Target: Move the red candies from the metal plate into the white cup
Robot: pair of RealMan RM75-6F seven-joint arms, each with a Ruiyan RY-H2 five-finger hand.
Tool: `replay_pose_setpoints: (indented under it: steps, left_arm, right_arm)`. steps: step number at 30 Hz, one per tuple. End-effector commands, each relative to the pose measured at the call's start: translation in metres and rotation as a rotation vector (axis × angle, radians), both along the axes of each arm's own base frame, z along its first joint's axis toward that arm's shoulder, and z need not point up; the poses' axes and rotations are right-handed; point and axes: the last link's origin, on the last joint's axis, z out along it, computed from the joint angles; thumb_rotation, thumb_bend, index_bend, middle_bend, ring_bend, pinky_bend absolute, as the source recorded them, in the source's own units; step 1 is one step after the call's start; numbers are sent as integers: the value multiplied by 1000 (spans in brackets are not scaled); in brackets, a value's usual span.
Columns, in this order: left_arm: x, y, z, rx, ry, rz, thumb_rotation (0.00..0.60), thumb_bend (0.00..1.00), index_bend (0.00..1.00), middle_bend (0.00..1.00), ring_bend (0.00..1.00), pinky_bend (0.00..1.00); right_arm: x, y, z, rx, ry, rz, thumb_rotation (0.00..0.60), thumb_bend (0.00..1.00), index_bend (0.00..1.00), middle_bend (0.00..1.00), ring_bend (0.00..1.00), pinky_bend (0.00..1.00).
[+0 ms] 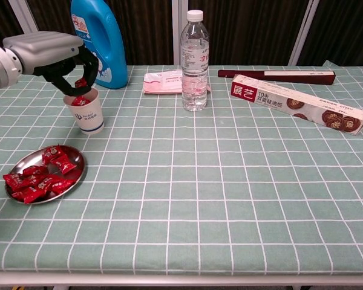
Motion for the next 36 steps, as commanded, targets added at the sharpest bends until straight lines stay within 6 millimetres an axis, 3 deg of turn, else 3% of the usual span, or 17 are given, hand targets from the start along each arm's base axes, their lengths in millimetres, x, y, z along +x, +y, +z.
replay_pose_setpoints:
  steps: [1,5,13,19,23,29,36]
  left_arm:
    - [-1,1,-3,-5,22,3,600,413,575,602,883,1000]
    - [-4,-1,-2,15,54,-7,600,403,473,517,872,1000]
    - [-16,-11,12,47,59,8,600,372,383,401,833,1000]
    - [-35,-48,39,108,0,-9,600,327,392,417,828,1000]
    - [-55,-84,48,98,20,-16,600,322,460,484,830,1000]
    - [-72,-126,36,12,73,-11,600,322,493,500,832,1000]
    - [-75,-140,11,-65,121,13,600,298,466,496,832,1000]
  right_arm:
    - [-1,0,0,0,0,-2,600,113,45,141,5,316]
    - [-1,-1,0,1,0,-4,600,113,44,141,5,317]
    - [1,-2,-1,4,0,3,600,114,43,141,5,318]
    - [3,-4,-1,8,1,12,600,114,43,141,5,319]
    - [4,-6,-3,15,0,20,600,114,41,141,5,320]
    - [6,-8,-6,22,0,31,600,114,40,141,5,321]
    - [9,-9,-6,24,1,40,600,114,34,141,5,321]
